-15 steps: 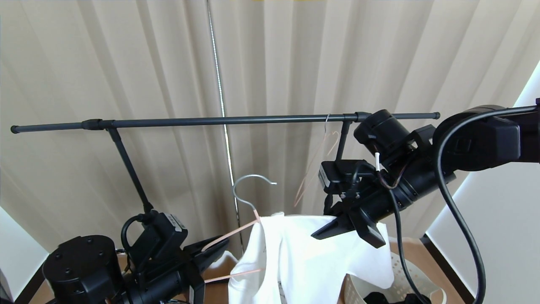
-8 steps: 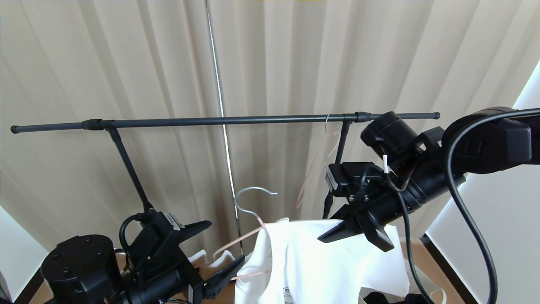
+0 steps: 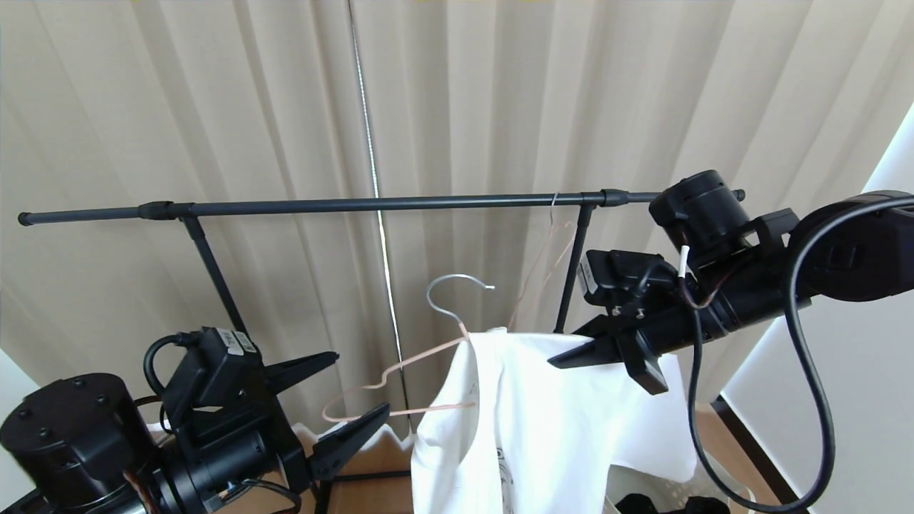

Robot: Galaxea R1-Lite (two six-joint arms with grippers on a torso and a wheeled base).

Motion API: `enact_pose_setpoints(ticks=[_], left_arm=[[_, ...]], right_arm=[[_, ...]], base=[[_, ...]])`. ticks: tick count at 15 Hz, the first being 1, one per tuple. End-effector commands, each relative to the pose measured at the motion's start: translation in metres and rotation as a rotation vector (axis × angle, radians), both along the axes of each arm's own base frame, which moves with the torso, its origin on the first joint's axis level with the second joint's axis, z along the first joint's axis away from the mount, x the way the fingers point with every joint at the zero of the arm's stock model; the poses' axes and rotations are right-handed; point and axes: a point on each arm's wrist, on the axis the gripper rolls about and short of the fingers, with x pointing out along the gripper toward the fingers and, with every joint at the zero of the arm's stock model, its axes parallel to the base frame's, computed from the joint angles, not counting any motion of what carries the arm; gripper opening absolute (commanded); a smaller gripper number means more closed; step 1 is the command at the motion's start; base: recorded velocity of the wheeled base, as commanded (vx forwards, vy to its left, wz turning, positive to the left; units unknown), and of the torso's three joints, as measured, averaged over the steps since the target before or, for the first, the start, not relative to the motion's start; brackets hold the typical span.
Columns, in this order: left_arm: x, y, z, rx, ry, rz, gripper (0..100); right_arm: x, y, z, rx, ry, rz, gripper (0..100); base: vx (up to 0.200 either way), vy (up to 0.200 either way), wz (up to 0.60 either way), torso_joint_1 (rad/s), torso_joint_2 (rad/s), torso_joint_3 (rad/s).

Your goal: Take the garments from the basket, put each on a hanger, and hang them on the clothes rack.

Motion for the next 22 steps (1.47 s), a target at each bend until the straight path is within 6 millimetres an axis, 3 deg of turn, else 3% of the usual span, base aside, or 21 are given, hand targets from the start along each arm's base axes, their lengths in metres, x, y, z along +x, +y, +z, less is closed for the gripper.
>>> enact_pose_setpoints(ticks=[1, 5, 7, 9, 13, 18, 22], left_arm=[[0.002, 0.004, 0.002, 0.001, -0.013, 0.025, 100], [0.002, 0.001, 0.000, 0.048, -0.045, 0.027, 100], [0.002, -0.010, -0.006, 0.103, -0.053, 0.067, 100], [0.006, -0.033, -0.030, 0.193, 0.010, 0.133, 100], [0.020, -0.053, -0.057, 0.267, 0.066, 0.221, 100], [0.033, -0.072, -0.074, 0.167, 0.172, 0.254, 100], [0.045, -0.080, -0.073, 0.057, 0.213, 0.281, 100]], right_arm=[[-0.003, -0.007, 0.000, -0.011, -0.073, -0.046, 0], [-0.003, -0.007, 0.008, 0.007, -0.174, -0.073, 0], [-0.003, -0.006, 0.012, 0.010, -0.234, -0.111, 0], [-0.011, -0.002, 0.017, 0.032, -0.276, -0.131, 0], [-0.014, -0.005, 0.018, 0.028, -0.336, -0.180, 0], [-0.021, 0.002, 0.021, 0.045, -0.324, -0.175, 0], [-0.020, 0.002, 0.019, 0.035, -0.322, -0.181, 0]], base=[[0.000, 0.000, 0.00, 0.000, 0.00, 0.000], [0.000, 0.000, 0.00, 0.000, 0.00, 0.000], [0.000, 0.000, 0.00, 0.000, 0.00, 0.000], [0.000, 0.000, 0.00, 0.000, 0.00, 0.000], [0.000, 0.000, 0.00, 0.000, 0.00, 0.000], [0.000, 0.000, 0.00, 0.000, 0.00, 0.000], [0.000, 0.000, 0.00, 0.000, 0.00, 0.000]])
